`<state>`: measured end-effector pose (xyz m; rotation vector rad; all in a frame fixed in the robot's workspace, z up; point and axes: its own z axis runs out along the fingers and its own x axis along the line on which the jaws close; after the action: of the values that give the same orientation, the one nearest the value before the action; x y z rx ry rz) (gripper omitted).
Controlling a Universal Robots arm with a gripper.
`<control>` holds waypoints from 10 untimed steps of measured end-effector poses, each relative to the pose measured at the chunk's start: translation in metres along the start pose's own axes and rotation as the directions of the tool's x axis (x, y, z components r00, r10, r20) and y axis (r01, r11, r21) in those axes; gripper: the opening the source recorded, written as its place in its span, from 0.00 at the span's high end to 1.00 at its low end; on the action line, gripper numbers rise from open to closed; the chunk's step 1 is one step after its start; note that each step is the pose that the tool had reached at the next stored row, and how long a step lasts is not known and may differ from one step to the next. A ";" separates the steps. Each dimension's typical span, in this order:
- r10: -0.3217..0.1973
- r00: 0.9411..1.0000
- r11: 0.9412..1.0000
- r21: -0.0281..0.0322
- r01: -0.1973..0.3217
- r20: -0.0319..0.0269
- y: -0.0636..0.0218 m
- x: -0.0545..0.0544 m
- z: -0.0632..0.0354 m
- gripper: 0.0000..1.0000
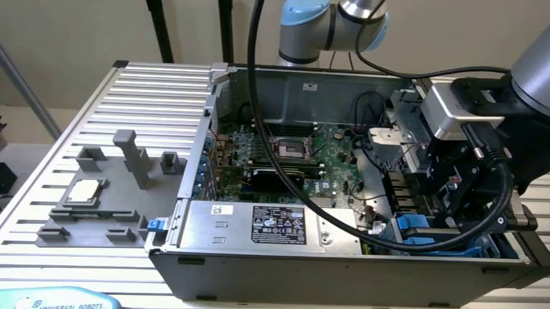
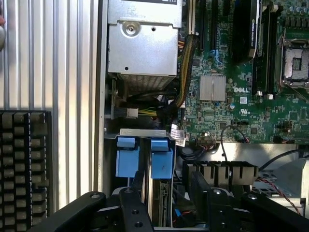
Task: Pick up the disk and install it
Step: 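Insert the disk into the insertion slot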
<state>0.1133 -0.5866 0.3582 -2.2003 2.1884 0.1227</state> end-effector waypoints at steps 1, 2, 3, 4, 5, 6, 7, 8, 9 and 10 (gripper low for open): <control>0.000 1.000 1.000 0.000 0.000 0.000 -0.0001 0.000 0.0000 0.49; -0.001 1.000 1.000 0.000 0.001 0.000 -0.0006 0.000 0.0000 0.51; -0.001 1.000 1.000 0.000 0.001 0.000 -0.0010 0.000 0.0000 0.51; -0.002 1.000 1.000 0.000 0.002 0.000 -0.0017 0.000 0.0001 0.58; -0.002 1.000 1.000 0.000 0.002 0.000 -0.0028 0.000 0.0001 0.64; -0.002 1.000 1.000 0.000 0.002 0.000 -0.0039 0.000 0.0003 0.64; -0.003 1.000 1.000 -0.001 0.003 0.000 -0.0049 0.000 0.0007 0.70; -0.003 1.000 1.000 -0.001 0.003 0.000 -0.0057 0.000 0.0017 0.76; -0.003 1.000 1.000 -0.001 0.003 0.000 -0.0063 0.000 0.0032 0.76; -0.003 1.000 1.000 -0.001 0.003 0.000 -0.0066 0.000 0.0052 0.82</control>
<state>0.1197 -0.5864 0.3529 -2.2041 2.1851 0.1230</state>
